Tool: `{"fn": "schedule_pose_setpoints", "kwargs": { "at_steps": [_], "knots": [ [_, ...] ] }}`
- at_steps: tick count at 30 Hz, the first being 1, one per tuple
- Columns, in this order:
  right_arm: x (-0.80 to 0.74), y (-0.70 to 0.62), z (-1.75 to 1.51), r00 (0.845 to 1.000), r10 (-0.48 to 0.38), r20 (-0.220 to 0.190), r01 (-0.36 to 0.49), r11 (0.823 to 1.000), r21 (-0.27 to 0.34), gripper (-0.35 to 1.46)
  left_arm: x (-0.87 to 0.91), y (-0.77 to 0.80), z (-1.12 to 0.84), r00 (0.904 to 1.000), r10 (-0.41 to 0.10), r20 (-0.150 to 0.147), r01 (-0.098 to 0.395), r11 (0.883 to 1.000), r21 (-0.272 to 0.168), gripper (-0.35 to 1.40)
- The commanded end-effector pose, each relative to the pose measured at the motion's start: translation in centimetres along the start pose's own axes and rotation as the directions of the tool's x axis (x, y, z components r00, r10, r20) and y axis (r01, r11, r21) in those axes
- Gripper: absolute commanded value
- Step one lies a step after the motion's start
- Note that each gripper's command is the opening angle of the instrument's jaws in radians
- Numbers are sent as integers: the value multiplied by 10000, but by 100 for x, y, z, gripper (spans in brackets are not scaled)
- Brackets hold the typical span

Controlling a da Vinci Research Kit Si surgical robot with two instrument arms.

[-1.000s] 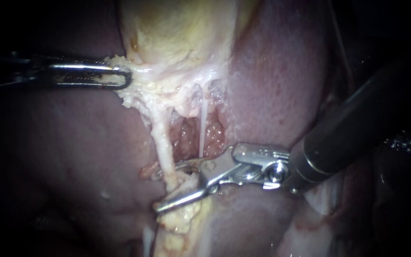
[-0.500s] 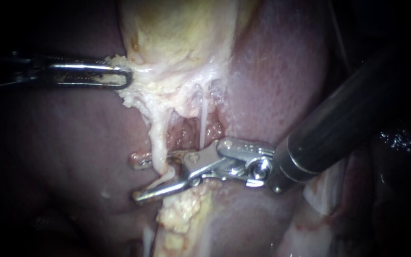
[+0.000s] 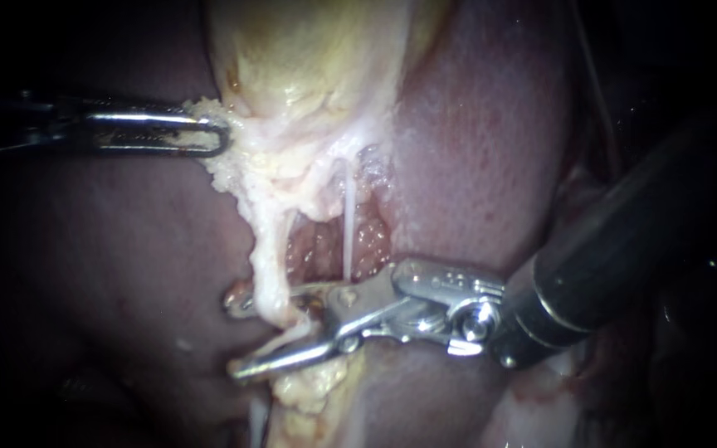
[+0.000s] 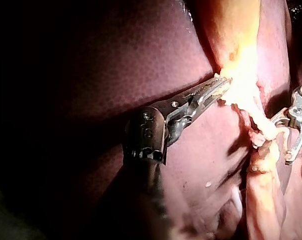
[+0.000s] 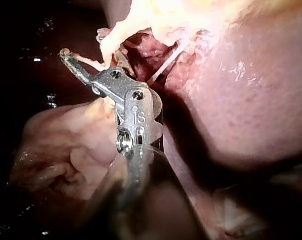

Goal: Clipping first clip left tube

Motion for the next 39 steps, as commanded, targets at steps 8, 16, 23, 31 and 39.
{"fn": "schedule_pose_setpoints", "kwargs": {
  "at_steps": [8, 16, 23, 31, 39],
  "knots": [
    [-30, 6, 6, 9968, -149, 781, 153, 9999, -45, 42, -1, -1, 1, 10000, 12, 0, -12, 10000, -10, -35],
    [-28, 8, 8, 9968, -146, 780, 149, 9999, -41, 32, -1, -1, 0, 10000, 11, 0, -11, 10000, -10, -35],
    [-19, 12, 2, 9974, -93, 720, 100, 9999, -95, -6, -1, -1, 0, 10000, 11, 0, -11, 10000, -10, -35],
    [-21, 14, -3, 9954, 613, 742, -600, 9980, -184, -35, -1, -1, 0, 10000, 11, 0, -11, 10000, -10, -35],
    [-25, 12, -6, 9934, 600, 981, -578, 9980, -249, -35, -1, -1, 1, 10000, 11, -1, -11, 10000, -9, -35]
  ]
}}
